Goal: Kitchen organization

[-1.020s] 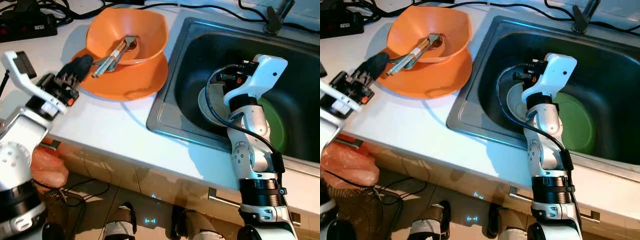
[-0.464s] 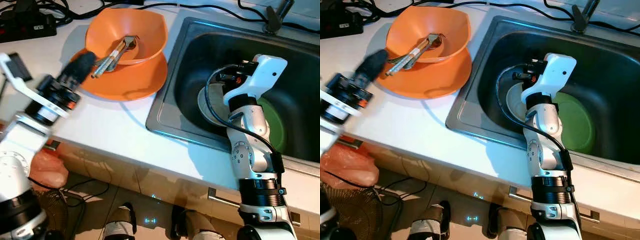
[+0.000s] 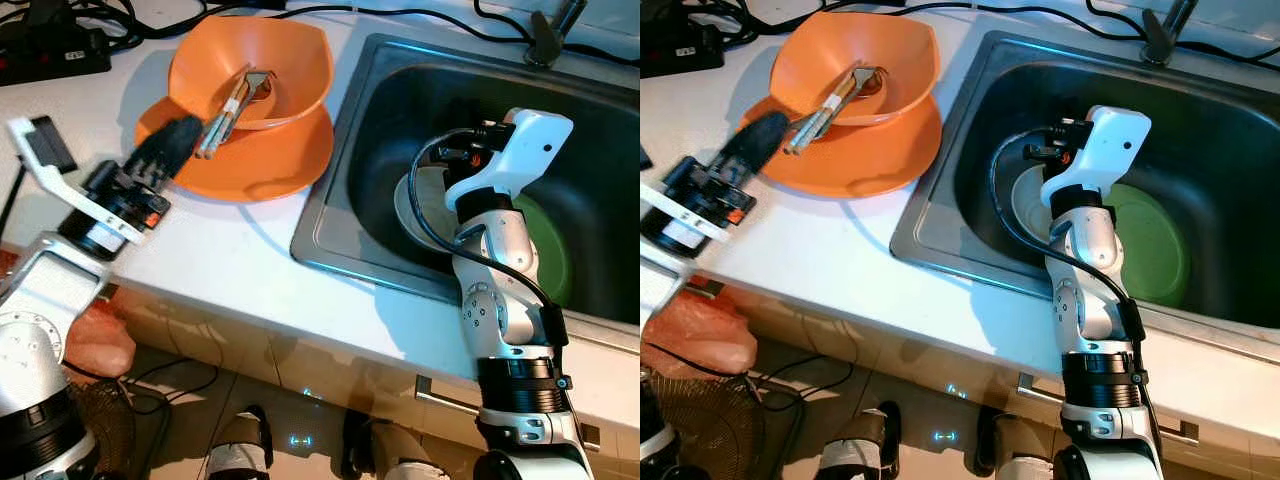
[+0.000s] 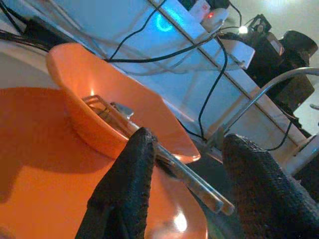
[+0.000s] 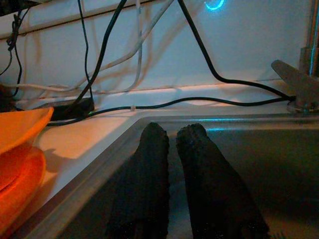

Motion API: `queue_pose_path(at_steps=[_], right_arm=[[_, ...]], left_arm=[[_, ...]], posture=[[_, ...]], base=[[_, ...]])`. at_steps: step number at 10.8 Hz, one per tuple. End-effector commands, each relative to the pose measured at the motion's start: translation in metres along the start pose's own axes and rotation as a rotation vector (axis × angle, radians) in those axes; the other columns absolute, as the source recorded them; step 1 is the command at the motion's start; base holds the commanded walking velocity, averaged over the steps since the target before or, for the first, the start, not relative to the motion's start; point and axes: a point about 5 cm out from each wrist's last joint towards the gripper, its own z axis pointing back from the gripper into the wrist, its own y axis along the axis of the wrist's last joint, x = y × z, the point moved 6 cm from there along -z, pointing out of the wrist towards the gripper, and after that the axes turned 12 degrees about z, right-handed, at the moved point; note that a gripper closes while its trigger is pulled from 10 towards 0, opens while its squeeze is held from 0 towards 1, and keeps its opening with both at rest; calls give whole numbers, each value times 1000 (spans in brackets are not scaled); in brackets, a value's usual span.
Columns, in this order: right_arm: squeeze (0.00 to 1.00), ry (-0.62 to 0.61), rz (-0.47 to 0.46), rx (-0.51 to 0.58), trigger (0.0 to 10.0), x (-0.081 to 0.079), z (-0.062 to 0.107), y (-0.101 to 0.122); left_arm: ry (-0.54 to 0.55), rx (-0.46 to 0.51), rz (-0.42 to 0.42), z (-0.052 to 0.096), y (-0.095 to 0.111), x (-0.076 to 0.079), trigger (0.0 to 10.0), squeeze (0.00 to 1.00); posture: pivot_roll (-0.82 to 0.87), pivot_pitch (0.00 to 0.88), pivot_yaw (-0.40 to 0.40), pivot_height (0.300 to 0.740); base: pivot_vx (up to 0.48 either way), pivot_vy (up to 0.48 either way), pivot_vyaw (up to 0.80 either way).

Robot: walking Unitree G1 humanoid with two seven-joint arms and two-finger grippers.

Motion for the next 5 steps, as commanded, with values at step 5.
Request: queue_pose_path(at_steps=[5], right_arm=[[0, -14, -2, -27, 10000, 4, 5, -9]], left_arm=[[8, 45, 55, 13, -2, 6, 10000, 0]], posture=[[163, 268, -10, 740]], base=[[0, 0, 0]])
